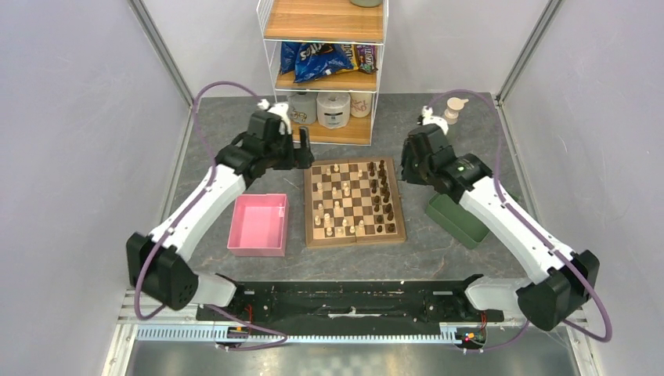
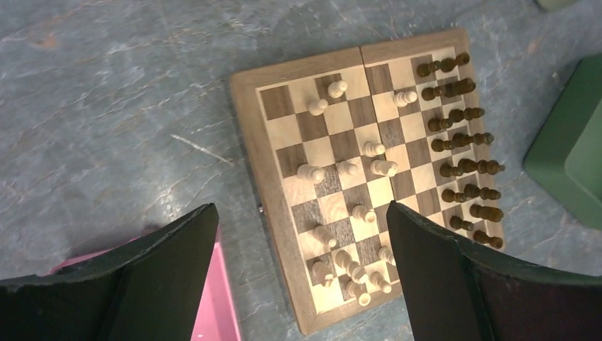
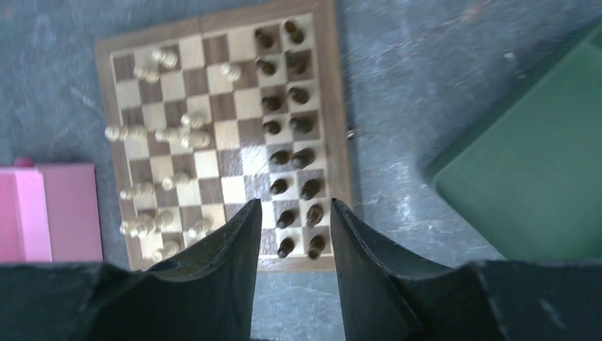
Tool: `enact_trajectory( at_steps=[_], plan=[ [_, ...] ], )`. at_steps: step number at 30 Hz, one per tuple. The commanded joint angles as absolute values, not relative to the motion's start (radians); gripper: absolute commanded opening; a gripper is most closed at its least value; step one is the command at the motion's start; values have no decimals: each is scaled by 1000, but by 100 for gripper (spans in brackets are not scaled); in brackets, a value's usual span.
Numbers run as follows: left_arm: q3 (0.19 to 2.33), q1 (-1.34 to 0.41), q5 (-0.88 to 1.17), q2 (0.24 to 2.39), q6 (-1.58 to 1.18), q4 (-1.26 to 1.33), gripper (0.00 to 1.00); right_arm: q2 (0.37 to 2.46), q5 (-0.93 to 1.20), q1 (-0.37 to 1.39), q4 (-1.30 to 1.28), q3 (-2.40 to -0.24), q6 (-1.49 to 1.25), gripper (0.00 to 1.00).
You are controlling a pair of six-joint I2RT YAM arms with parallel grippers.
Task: Set up the chess pieces on the board
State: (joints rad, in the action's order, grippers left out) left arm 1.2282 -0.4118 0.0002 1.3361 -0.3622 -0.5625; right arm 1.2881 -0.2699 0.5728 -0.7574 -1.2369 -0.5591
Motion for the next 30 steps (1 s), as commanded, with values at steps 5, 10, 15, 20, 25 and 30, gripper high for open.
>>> enact_trajectory(
  at_steps=[5,10,15,20,25,30],
  plan=[
    [1424,-642,-56,1592,-249,-618,92,1289,-236,370,-726,-1292,-530,48],
    [1502,-719,-37,1744,-205,-627,88,1321,-147,264,-708,-1310,-532,46],
    [1552,-729,-33,1845,-197,-627,81,1345,-86,233,-689,-1315,-535,45],
    [1602,-729,-28,1916,-190,-632,74,1355,-66,221,-681,-1303,-534,45],
    [1612,-729,-3,1947,-196,-639,66,1353,-58,214,-677,-1283,-527,45],
    [1616,-728,-3,1972,-194,-650,59,1358,-47,208,-673,-1281,-528,44]
  ],
)
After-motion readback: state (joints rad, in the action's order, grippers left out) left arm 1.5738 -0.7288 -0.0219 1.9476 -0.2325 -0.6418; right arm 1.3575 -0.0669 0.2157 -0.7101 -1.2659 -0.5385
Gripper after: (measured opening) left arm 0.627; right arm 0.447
